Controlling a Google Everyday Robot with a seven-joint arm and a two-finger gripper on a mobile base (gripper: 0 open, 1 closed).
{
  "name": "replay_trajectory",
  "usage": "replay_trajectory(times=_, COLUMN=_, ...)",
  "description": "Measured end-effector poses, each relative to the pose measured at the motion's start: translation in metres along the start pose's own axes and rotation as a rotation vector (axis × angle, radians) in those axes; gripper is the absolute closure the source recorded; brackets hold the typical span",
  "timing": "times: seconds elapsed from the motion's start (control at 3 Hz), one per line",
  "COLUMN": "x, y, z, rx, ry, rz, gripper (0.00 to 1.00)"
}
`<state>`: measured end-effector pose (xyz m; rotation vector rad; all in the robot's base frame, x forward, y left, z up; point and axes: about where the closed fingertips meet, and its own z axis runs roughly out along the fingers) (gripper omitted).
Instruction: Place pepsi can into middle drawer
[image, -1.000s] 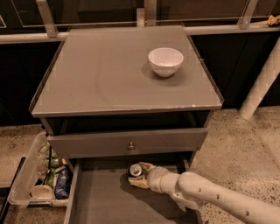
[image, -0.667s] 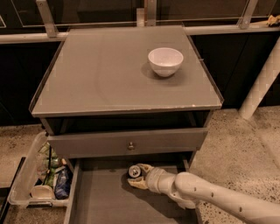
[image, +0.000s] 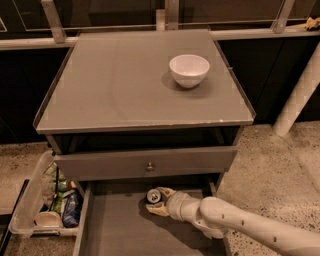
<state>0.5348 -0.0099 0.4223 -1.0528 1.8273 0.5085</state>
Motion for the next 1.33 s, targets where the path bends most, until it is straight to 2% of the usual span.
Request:
replay_trajectory(times=0.67, x=0.0, y=0.0, z=0.0, rx=0.0, ry=0.0, rz=0.0, gripper=0.13)
replay_trajectory(times=1.0, x=0.0, y=0.0001, z=0.0001, rx=0.0, ry=0.0, rz=0.0, gripper=0.0)
replay_trajectory(times=1.33, x=-0.0001, y=0.0001, z=0.0001, rx=0.0, ry=0.0, rz=0.0, gripper=0.0)
